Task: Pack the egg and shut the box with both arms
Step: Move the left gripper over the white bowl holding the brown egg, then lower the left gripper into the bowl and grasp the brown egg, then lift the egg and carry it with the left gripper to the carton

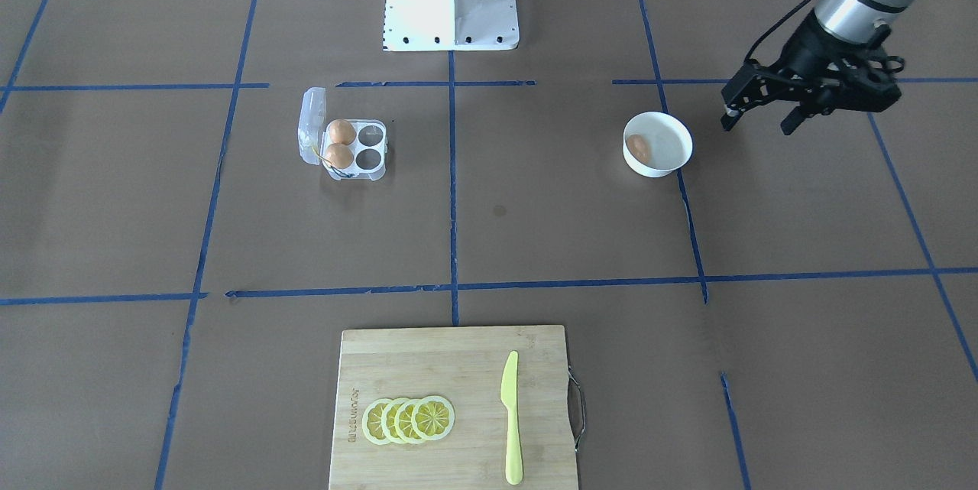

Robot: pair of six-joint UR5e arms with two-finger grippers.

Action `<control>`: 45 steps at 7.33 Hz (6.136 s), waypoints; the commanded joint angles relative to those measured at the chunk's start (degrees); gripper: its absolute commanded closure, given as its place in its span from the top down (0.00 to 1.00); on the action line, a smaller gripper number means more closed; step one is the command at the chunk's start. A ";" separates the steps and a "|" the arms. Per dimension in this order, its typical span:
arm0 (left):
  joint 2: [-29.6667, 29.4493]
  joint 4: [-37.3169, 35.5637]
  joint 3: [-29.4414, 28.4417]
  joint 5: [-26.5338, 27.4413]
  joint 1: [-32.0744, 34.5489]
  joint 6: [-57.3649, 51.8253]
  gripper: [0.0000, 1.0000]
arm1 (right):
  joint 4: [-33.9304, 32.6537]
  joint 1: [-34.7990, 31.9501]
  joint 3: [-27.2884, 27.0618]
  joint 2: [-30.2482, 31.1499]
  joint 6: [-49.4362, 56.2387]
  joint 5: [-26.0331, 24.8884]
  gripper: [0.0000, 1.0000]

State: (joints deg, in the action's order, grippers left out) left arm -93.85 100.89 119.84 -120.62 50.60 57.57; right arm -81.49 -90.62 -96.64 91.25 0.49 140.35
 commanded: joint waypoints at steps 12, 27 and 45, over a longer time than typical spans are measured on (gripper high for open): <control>-3.09 9.59 -11.64 8.56 -16.76 17.93 0.85 | 0.10 0.00 -0.65 0.95 0.03 1.16 1.00; -3.00 9.59 -13.23 8.74 -18.96 17.93 0.68 | 0.10 0.00 -1.00 0.95 -0.05 1.25 1.00; -29.95 28.81 -20.75 46.15 -37.30 37.36 0.00 | -0.08 0.00 -1.80 1.38 -0.05 2.12 1.00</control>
State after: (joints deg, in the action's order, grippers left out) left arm -120.90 122.78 103.80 -79.39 17.63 94.94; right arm -81.46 -90.62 -98.48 92.57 0.44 142.39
